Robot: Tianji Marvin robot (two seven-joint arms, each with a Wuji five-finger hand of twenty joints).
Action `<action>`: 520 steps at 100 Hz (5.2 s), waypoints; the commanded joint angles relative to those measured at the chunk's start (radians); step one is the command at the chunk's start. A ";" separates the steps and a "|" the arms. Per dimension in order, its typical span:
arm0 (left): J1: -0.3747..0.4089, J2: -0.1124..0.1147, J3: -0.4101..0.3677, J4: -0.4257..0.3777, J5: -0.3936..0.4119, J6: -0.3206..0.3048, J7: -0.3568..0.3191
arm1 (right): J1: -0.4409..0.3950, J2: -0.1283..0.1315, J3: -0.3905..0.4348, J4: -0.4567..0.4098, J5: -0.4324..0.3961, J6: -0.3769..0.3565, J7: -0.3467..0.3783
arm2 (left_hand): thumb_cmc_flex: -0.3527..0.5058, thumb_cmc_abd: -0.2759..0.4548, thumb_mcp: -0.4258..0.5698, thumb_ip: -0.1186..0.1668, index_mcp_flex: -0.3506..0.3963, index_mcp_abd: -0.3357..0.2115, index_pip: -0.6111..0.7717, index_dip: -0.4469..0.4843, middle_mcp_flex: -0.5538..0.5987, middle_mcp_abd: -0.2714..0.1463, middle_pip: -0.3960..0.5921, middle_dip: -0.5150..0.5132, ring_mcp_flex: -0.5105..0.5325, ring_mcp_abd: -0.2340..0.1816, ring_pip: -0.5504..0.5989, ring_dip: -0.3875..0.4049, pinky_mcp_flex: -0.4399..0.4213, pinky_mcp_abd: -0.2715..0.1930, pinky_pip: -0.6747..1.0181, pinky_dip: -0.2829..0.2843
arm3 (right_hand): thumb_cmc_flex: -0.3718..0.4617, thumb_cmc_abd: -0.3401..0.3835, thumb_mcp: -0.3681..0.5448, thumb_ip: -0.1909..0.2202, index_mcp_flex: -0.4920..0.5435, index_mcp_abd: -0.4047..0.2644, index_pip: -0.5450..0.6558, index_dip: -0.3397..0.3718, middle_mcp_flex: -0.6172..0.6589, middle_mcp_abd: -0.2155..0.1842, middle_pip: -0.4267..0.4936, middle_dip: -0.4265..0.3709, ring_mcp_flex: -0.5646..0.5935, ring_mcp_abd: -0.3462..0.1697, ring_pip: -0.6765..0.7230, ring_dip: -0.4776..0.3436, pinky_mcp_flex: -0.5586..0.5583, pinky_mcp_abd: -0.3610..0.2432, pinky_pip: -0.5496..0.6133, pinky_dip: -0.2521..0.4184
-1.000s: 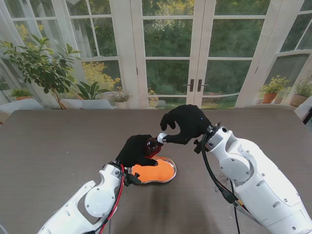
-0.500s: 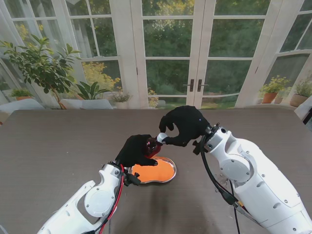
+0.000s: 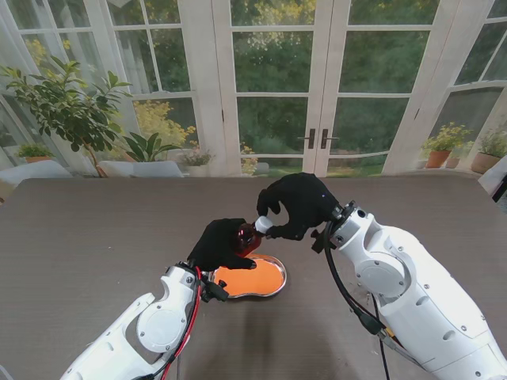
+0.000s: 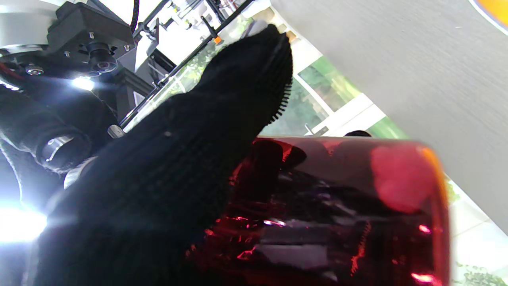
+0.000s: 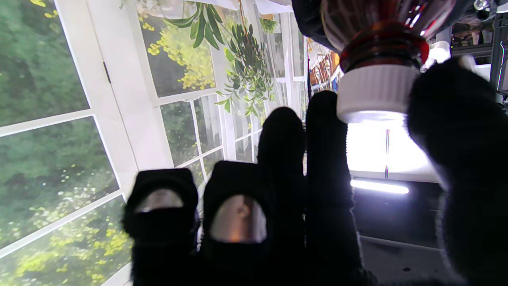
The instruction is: Collect the cotton balls from the tray into a sample bottle
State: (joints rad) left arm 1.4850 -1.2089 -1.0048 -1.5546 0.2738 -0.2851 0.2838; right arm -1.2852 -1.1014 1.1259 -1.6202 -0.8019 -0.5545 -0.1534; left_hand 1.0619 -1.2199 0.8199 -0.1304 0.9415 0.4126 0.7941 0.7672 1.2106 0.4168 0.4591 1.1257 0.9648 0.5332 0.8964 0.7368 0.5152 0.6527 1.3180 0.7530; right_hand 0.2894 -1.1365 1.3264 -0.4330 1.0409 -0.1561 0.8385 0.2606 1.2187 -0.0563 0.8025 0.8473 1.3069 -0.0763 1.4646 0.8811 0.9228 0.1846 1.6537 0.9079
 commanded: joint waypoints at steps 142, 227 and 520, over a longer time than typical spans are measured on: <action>-0.006 -0.007 0.003 0.001 -0.003 -0.003 -0.010 | -0.007 -0.014 -0.025 0.015 -0.043 -0.011 -0.079 | 0.052 0.782 0.114 0.004 0.085 -0.137 0.132 0.030 0.029 -0.006 0.005 0.016 0.032 0.078 0.020 0.004 -0.003 -0.021 0.029 0.004 | -0.057 -0.188 0.114 0.168 0.086 0.022 -0.031 0.217 0.089 -0.020 0.022 -0.001 0.014 -0.057 0.087 0.036 0.057 -0.006 0.021 0.015; -0.009 -0.008 0.003 0.003 -0.004 -0.005 -0.007 | -0.013 -0.007 -0.032 -0.017 -0.072 0.054 -0.059 | 0.051 0.781 0.117 0.002 0.084 -0.138 0.132 0.028 0.027 -0.006 0.006 0.019 0.034 0.076 0.022 0.004 -0.003 -0.023 0.030 0.004 | -0.138 0.003 0.042 0.171 0.212 0.068 0.053 0.169 0.222 -0.003 0.040 0.015 0.013 -0.060 0.178 0.078 0.115 0.022 0.064 0.003; -0.009 -0.008 0.005 -0.003 -0.005 -0.002 -0.009 | 0.001 -0.004 -0.009 0.010 -0.201 -0.033 -0.217 | 0.051 0.781 0.118 0.002 0.086 -0.138 0.132 0.028 0.028 -0.005 0.006 0.018 0.033 0.076 0.022 0.003 -0.002 -0.022 0.031 0.004 | -0.104 -0.203 0.125 0.160 0.050 -0.047 -0.102 0.172 -0.003 -0.024 0.048 0.007 0.016 -0.093 0.049 0.029 0.080 -0.030 0.027 0.006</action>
State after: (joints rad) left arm 1.4755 -1.2138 -0.9998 -1.5506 0.2727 -0.2903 0.2953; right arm -1.2838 -1.1028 1.1203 -1.6067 -0.9927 -0.5918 -0.3783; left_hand 1.0618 -1.2528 0.8451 -0.1303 0.9522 0.4049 0.7965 0.7672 1.2108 0.4154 0.4591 1.1264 0.9648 0.5332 0.8964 0.7368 0.5129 0.6527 1.3180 0.7532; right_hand 0.1687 -1.2899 1.3764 -0.2462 1.0723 -0.2080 0.7206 0.4213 1.1912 -0.0667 0.8357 0.8378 1.3064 -0.1135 1.4668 0.8918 0.9829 0.1594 1.6390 0.9059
